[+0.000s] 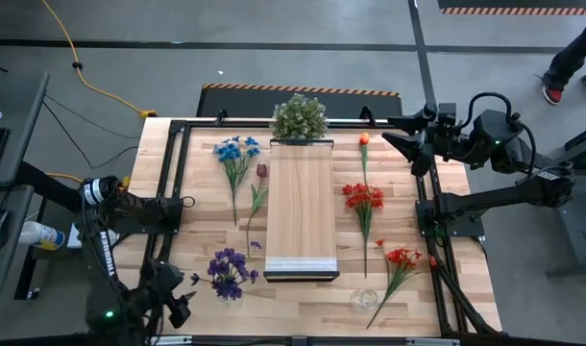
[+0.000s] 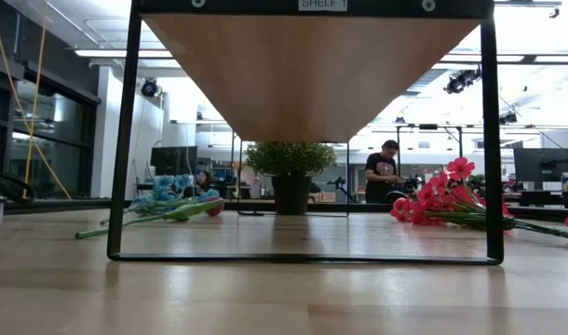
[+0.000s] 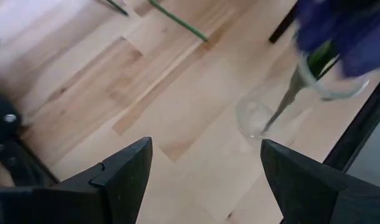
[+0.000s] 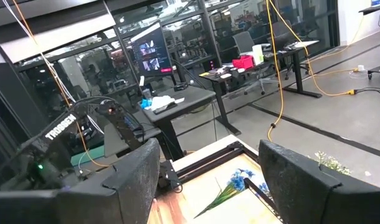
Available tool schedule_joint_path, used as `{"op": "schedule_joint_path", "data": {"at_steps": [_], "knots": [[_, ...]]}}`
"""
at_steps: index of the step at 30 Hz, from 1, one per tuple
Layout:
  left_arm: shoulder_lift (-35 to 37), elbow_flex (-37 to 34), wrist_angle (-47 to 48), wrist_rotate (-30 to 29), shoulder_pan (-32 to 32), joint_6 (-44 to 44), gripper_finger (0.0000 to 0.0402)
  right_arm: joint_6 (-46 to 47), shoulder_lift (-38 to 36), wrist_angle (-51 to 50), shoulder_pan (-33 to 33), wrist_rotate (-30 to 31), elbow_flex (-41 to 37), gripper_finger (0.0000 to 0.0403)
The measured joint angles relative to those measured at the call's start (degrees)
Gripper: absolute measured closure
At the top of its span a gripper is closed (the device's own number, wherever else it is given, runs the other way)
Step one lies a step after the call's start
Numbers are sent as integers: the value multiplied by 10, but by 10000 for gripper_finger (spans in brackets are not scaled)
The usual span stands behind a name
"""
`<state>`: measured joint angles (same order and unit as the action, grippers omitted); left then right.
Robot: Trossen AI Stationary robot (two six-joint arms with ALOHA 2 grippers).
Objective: Pick and place flowers into a vace then onto a shelf
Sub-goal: Put the blue flowers into the left transparent vase
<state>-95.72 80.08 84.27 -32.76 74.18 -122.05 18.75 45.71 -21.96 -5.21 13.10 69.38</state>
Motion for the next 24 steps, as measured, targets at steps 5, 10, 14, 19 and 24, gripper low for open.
{"op": "schedule_joint_path", "data": {"at_steps": [5,10,14,19,24], "knots": [[1,50,60,-4,14,-39,69,-12,0,0,0,0,0,141],[23,73,57,8,12,-10,71,-15,0,0,0,0,0,141],[39,88,57,19,13,-7,69,-25,0,0,0,0,0,141],[57,130,57,25,12,15,73,-28,0,0,0,0,0,141],[78,181,58,-41,13,72,75,-37,0,0,0,0,0,141]]}}
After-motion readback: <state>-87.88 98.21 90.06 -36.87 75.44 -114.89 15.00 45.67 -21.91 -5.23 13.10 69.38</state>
